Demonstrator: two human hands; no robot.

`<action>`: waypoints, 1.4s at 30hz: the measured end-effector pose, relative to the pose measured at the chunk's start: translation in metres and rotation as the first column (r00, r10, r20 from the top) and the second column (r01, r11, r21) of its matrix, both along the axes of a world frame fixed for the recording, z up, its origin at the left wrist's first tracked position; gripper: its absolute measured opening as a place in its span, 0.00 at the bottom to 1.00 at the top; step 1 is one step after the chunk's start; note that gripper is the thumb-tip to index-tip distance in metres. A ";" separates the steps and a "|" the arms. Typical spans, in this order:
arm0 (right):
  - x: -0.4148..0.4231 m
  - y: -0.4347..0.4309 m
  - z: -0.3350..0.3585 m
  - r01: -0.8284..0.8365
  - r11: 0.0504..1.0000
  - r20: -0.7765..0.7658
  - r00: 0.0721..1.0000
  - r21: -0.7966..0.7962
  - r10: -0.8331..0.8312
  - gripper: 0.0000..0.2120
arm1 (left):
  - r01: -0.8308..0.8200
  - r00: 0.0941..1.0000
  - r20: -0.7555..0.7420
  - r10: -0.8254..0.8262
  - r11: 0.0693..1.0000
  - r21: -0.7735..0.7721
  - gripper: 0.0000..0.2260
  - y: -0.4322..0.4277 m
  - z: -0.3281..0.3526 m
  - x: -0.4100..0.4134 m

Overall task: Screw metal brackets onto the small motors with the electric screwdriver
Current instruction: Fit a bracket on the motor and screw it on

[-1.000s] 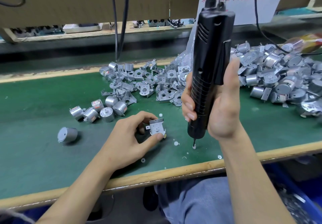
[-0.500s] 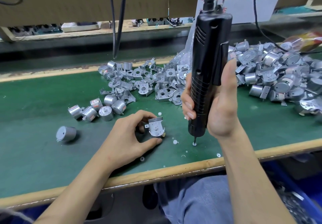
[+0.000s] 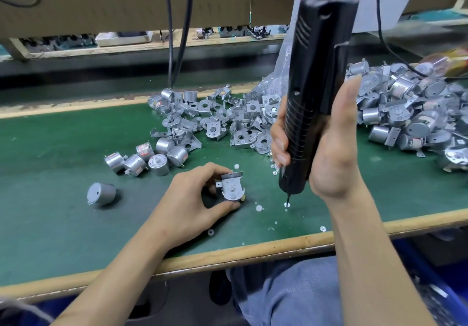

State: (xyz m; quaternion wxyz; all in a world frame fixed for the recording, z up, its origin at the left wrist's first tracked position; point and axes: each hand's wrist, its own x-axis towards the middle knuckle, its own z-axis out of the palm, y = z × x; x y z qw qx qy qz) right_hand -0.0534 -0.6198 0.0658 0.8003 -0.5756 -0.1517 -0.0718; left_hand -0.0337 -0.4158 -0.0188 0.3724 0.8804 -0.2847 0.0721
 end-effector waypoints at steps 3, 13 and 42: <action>0.004 0.010 0.011 0.081 0.997 0.071 0.994 -0.021 -0.079 0.37 | -0.016 1.000 0.022 0.015 1.000 0.019 0.18 0.000 0.000 0.000; 0.020 0.051 0.015 0.130 0.990 0.207 0.969 0.049 -0.137 0.36 | -0.049 0.998 0.029 0.049 0.999 0.006 0.18 0.000 0.000 -0.002; 0.040 0.074 0.005 0.128 0.989 0.177 0.978 -0.074 -0.113 0.52 | -0.083 0.997 -0.005 0.083 0.996 -0.014 0.19 -0.003 0.005 -0.003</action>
